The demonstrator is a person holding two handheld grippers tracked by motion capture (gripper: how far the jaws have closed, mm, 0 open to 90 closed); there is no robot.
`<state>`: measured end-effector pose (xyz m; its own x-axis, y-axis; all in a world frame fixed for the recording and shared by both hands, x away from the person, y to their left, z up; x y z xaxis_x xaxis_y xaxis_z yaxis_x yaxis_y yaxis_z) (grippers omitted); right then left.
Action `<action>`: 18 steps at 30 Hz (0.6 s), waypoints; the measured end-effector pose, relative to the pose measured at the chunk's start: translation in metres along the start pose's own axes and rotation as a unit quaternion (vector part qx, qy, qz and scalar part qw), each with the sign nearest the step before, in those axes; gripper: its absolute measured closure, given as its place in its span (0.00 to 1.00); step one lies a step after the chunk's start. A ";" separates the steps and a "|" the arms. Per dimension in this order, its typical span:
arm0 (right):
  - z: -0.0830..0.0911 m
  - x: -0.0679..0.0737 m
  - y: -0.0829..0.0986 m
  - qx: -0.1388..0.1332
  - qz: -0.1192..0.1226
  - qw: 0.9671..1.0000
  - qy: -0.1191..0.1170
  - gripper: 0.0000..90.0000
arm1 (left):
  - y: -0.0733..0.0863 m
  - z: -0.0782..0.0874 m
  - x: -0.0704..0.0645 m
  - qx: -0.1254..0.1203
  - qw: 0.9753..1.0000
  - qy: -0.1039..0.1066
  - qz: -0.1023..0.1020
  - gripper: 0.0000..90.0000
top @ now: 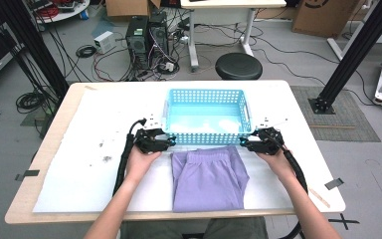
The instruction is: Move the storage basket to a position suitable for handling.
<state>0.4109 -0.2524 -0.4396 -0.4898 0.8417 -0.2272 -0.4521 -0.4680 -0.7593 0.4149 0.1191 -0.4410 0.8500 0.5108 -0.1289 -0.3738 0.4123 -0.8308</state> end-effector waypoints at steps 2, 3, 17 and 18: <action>0.001 0.000 0.001 -0.002 0.001 1.000 -0.001 0.54 | 0.000 0.000 0.000 0.000 1.000 0.001 -0.001 0.53; 0.001 0.001 0.001 0.000 -0.003 1.000 -0.001 0.54 | 0.000 0.000 0.000 0.001 1.000 0.001 -0.001 0.53; 0.000 0.000 0.003 -0.006 -0.016 1.000 -0.002 0.54 | 0.001 -0.001 -0.003 -0.007 1.000 -0.002 0.002 0.52; 0.000 0.000 0.003 -0.006 -0.016 1.000 -0.002 0.54 | 0.002 -0.001 -0.004 -0.007 1.000 -0.004 0.001 0.52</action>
<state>0.4097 -0.2543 -0.4423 -0.4785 0.8549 -0.2006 -0.4581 -0.4379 -0.7735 0.4116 0.1174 -0.4423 0.8459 0.5183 -0.1257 -0.3703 0.4011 -0.8378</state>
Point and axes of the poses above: each handheld gripper's, and its own axes: z roughly backward along the jaws, y roughly out of its underside, x roughly to its left, the point moved 3 cm from there along -z, roughly forward along the jaws, and after that the axes turned 15 degrees about y, right-handed, at the moved point
